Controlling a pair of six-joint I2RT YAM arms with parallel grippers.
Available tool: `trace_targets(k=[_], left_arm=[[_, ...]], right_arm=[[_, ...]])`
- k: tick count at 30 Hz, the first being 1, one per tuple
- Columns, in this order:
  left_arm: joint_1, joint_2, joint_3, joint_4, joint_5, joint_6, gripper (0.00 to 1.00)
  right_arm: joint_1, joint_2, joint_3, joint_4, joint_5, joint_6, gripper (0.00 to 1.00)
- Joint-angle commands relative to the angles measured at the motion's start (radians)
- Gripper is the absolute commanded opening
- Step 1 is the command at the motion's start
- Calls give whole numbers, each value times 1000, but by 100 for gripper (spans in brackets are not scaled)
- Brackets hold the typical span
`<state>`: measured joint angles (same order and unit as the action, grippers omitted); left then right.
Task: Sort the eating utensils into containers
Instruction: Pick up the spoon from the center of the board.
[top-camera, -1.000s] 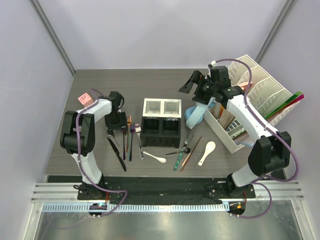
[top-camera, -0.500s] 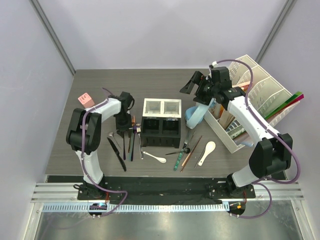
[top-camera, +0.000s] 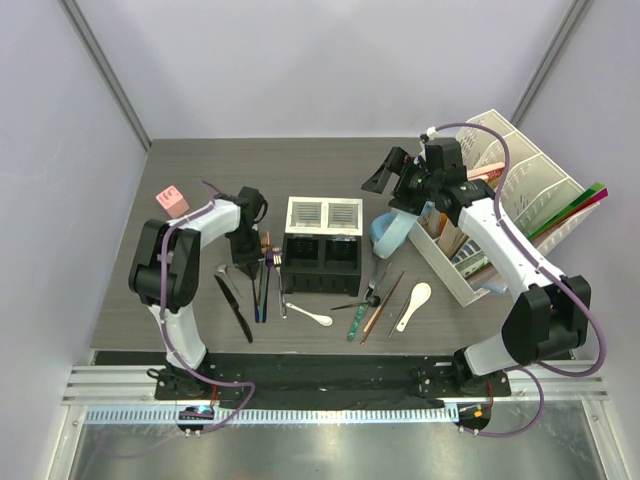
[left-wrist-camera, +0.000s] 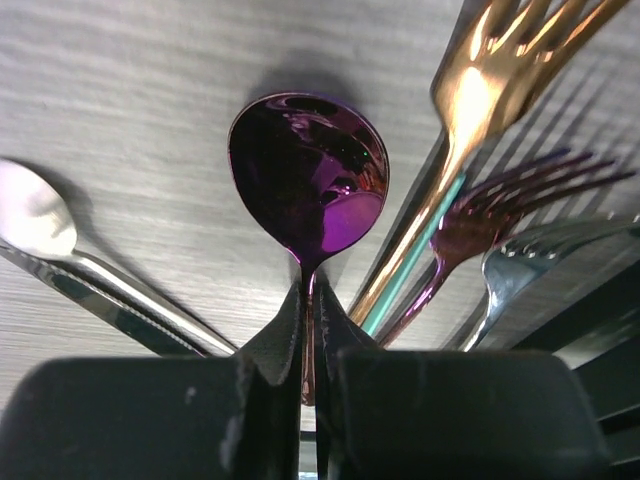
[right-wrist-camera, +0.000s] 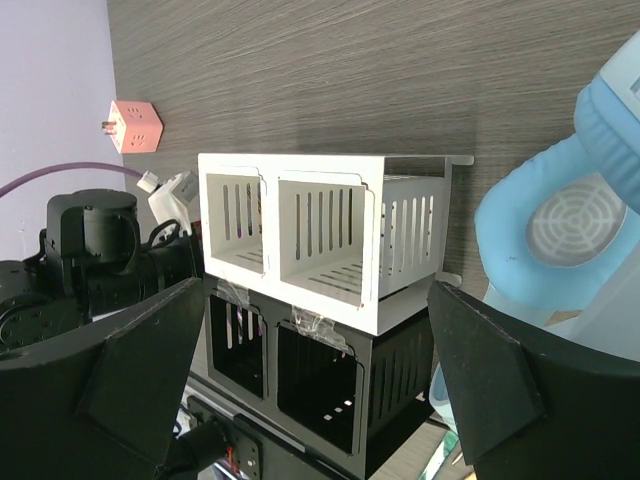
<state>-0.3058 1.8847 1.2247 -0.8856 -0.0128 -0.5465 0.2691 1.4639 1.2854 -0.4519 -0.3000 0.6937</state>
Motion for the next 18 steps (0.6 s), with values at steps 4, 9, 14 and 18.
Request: trace_targets(k=[4,9,14,18], left_arm=[[-9,-103,-5,33,20,-53,0],[-9,-196,55,-10,-13,-81,0],[-9,-292,131,-90,-47,-92,0],[-9,-348,202,-124,-30,-95,0]], right_arm=[[-5,-2,41,-67,32,-13,100],[-7,-8,55,-90,50,-28,99],[-5,-22,38,-91,58,-29,99],[-5,-22,38,-91,62,-29,99]])
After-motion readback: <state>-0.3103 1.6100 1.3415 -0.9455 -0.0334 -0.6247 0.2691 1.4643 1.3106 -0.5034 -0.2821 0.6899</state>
